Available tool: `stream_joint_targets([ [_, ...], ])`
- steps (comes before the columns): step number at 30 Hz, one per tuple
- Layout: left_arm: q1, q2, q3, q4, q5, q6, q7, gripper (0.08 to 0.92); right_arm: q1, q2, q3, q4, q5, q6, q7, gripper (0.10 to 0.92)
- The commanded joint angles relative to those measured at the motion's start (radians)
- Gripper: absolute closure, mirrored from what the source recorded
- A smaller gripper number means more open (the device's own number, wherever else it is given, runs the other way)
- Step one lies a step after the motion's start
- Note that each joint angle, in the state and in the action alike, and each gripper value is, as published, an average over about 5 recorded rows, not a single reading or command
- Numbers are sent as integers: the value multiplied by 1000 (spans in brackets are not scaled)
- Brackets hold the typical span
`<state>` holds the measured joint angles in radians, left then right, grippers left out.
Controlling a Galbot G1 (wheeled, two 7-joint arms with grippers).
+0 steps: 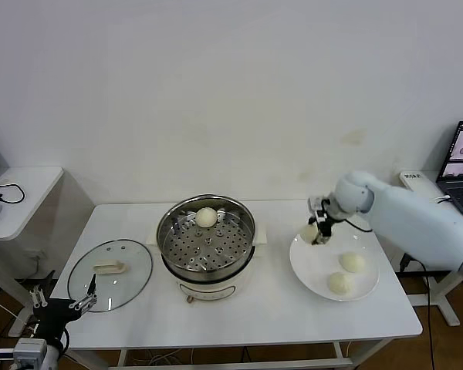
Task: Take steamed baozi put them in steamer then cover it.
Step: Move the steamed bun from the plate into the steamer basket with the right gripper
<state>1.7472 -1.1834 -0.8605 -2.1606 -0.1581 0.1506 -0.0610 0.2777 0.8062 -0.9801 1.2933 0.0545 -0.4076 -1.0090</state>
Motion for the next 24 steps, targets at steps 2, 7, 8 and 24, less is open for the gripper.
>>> stream_joint_targets([
  [2, -4, 3, 3, 0, 0, 0, 0, 177, 414, 28, -218, 140, 268, -88, 16, 393],
  [7, -6, 4, 2, 1, -2, 0, 0, 177, 452, 133, -242, 145, 375, -132, 59, 389],
  [8, -7, 3, 1, 1, -3, 0, 0, 177, 443, 160, -238, 141, 389, -139, 69, 389],
  [24, -5, -9, -29, -18, -7, 3, 1, 177, 221, 634, -176, -126, 465, -229, 163, 381],
])
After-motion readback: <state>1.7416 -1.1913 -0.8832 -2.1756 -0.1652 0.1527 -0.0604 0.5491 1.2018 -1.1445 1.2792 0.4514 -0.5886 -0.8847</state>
